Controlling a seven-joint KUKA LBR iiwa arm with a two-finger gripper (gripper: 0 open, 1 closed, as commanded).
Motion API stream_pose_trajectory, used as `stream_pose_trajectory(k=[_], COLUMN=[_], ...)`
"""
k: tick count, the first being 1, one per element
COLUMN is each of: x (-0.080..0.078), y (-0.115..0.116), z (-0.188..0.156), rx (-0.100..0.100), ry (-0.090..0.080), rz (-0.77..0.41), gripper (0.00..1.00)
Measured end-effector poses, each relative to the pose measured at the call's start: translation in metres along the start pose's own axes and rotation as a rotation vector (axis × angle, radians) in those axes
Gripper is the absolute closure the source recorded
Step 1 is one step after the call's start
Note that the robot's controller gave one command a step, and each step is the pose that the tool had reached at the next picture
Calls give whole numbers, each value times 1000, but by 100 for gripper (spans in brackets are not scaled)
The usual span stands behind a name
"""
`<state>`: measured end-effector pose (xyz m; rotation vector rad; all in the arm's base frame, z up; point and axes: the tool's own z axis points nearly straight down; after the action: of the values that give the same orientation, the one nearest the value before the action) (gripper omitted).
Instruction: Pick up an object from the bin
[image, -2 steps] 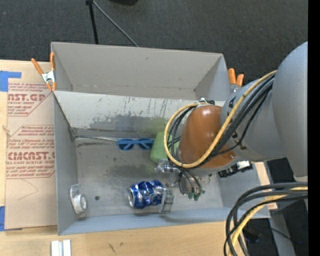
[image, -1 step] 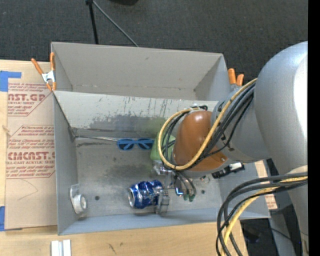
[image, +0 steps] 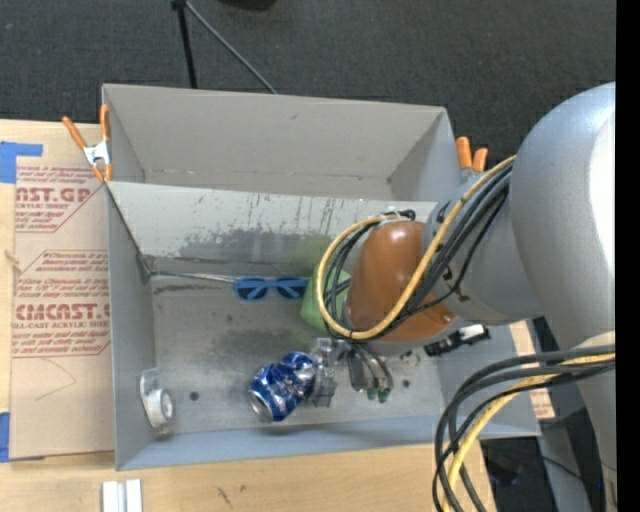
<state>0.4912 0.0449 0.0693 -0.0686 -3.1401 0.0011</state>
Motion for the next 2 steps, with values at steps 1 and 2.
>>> stream_pose_trajectory(k=[1,2], x=[6,10], y=[-3,-12], z=[-122,-191], rx=[-3,0], ry=[-9,-7], rz=[18,-623], gripper=[100,100])
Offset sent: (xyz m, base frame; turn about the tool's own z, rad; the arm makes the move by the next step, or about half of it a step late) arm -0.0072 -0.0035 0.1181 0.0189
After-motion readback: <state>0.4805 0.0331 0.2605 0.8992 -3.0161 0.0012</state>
